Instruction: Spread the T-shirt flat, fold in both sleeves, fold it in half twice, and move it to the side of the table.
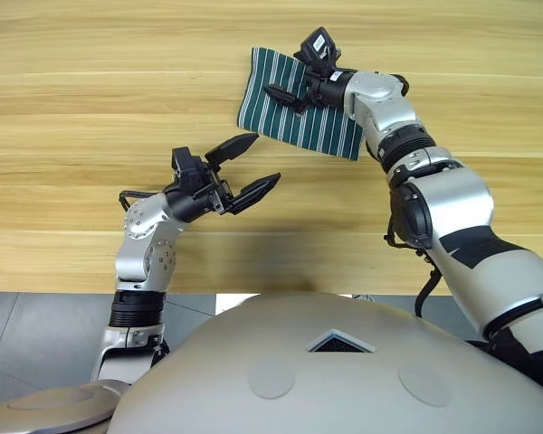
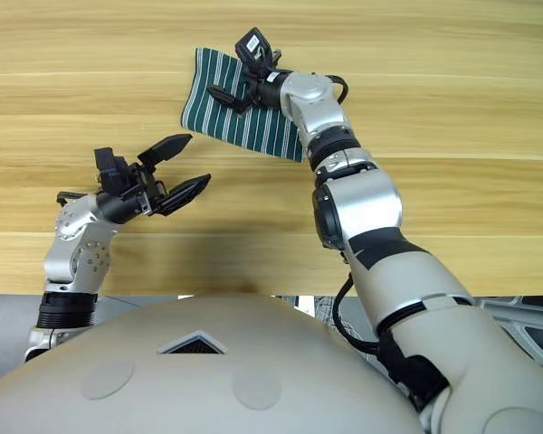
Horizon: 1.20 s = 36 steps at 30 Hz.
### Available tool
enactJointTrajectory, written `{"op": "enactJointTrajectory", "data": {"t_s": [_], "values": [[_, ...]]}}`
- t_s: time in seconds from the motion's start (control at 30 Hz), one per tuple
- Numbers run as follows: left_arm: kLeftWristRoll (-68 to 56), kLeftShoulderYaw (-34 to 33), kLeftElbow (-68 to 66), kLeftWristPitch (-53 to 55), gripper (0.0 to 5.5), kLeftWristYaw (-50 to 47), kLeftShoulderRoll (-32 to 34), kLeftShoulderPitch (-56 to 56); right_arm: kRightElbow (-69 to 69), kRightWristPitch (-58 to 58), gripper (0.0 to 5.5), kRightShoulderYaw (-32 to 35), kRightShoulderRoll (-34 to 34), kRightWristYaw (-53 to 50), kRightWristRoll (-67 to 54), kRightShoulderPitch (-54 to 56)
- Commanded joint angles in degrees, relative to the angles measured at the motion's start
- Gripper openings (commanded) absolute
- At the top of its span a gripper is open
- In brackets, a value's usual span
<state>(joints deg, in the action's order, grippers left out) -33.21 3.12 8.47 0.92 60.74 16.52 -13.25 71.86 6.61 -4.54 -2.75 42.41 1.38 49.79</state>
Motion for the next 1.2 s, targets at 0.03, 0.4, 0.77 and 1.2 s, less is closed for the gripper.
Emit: {"op": "enactJointTrajectory", "data": {"t_s": [0.03, 0.4, 0.77, 1.2], "values": [[-0.3, 0.0, -0.3, -0.2, 4.05, 0.6, 0.3, -0.1, 0.2, 3.6, 5.14, -2.1, -3.5, 6.3, 2.9, -2.0], [-0.5, -0.4, -0.2, -0.1, 4.05, 0.5, 0.8, -0.5, 3.4, 10.2, 5.14, -1.6, -9.7, 7.3, 5.2, -5.7], [-1.2, -1.4, 0.1, 0.0, 4.05, 0.6, 1.3, -0.9, 4.9, 9.8, 5.14, 0.6, -12.1, -1.9, 4.6, -10.2], [-2.5, -2.6, 1.2, -0.6, 4.05, 0.5, 1.0, -3.0, 6.3, 8.7, 5.14, 14.3, -28.6, -22.9, -0.4, -17.4]]}}
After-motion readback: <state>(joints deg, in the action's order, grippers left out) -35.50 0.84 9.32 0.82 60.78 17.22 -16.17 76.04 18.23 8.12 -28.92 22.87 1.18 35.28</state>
